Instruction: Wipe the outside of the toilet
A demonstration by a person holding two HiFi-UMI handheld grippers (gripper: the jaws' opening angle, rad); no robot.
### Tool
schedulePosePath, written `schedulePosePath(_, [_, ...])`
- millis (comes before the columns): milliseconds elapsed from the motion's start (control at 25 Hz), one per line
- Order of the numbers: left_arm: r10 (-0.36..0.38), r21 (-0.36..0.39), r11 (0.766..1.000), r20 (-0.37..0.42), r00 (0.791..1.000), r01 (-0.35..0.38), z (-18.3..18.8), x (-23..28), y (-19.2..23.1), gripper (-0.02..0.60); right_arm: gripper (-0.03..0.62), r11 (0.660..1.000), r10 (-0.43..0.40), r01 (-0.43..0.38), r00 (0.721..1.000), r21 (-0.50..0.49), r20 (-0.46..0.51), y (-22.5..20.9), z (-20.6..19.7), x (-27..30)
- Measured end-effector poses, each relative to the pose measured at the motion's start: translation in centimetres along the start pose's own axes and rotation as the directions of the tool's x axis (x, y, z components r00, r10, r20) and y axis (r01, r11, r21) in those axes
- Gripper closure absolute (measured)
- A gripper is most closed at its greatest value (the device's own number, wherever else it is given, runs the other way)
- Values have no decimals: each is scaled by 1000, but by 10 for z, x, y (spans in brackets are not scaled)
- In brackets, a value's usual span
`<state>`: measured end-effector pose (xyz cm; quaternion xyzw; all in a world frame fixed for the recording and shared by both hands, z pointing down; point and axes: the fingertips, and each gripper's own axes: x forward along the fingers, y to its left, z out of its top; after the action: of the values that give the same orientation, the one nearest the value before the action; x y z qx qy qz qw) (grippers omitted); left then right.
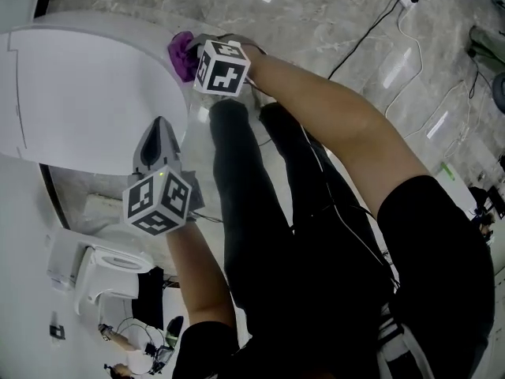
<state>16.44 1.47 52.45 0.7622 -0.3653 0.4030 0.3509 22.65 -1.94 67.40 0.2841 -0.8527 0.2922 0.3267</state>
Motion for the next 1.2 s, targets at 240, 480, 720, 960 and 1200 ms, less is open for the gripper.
schedulePosePath(240, [36, -97, 995, -10, 999, -36, -46, -15, -26, 574, 520, 993, 63, -67, 997, -97, -46, 45, -25, -3])
schedulePosePath(480, [76, -159, 984, -12, 997, -77, -75, -28, -21, 574, 520, 999, 37, -37, 999, 4, -1, 58, -25, -1])
schedulePosePath(720, [113, -236, 965, -14, 993, -113, -108, -30, -4, 574, 520, 999, 10, -11, 1000, 38, 7, 60, -25, 0])
schedulePosePath(960, [132, -305, 945, 16, 991, -121, -135, -45, 23, 574, 520, 1000, -4, 4, 1000, 6, -20, 80, -20, 11])
schedulePosePath(1200, [132, -337, 934, 26, 991, -116, -181, -66, 37, 574, 520, 997, -70, 72, 996, 21, -60, 103, -30, 17])
